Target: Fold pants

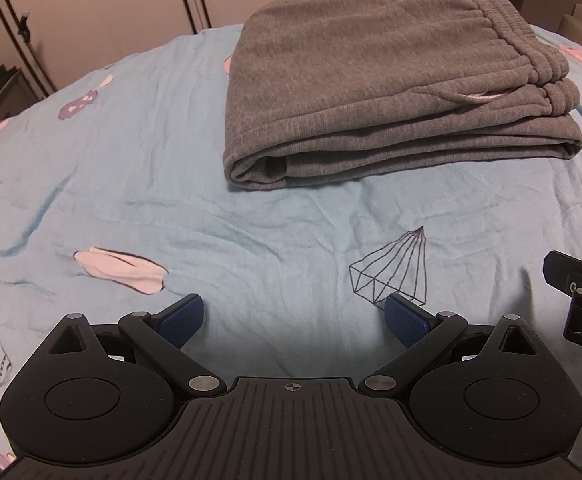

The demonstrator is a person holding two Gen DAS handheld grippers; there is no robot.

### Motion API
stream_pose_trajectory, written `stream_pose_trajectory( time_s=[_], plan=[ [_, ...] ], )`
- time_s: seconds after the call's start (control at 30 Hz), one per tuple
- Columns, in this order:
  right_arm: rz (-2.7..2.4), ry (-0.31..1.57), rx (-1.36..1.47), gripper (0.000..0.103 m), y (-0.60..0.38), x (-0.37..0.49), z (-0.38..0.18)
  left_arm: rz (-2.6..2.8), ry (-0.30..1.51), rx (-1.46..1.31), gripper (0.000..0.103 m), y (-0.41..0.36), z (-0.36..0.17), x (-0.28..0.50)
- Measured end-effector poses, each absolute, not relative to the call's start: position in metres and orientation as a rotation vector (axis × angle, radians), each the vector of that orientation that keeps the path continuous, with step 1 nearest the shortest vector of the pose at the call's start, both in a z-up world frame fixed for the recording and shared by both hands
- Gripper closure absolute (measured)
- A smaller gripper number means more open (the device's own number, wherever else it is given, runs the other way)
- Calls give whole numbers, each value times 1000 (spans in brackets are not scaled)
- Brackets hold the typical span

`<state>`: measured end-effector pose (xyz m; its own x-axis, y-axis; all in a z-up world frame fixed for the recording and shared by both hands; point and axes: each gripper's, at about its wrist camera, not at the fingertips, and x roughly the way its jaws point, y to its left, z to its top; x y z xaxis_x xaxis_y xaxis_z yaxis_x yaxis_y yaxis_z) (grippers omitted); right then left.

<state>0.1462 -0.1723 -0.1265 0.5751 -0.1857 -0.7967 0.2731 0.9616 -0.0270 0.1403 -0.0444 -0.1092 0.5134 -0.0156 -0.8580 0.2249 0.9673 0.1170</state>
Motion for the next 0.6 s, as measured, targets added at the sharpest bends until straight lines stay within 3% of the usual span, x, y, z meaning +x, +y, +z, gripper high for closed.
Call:
stream_pose_trajectory(
  time_s=[0.6],
  plan=[
    [-272, 923, 82, 5, -169, 147, -128, -182, 975, 223, 2, -47, -104, 135]
  ],
)
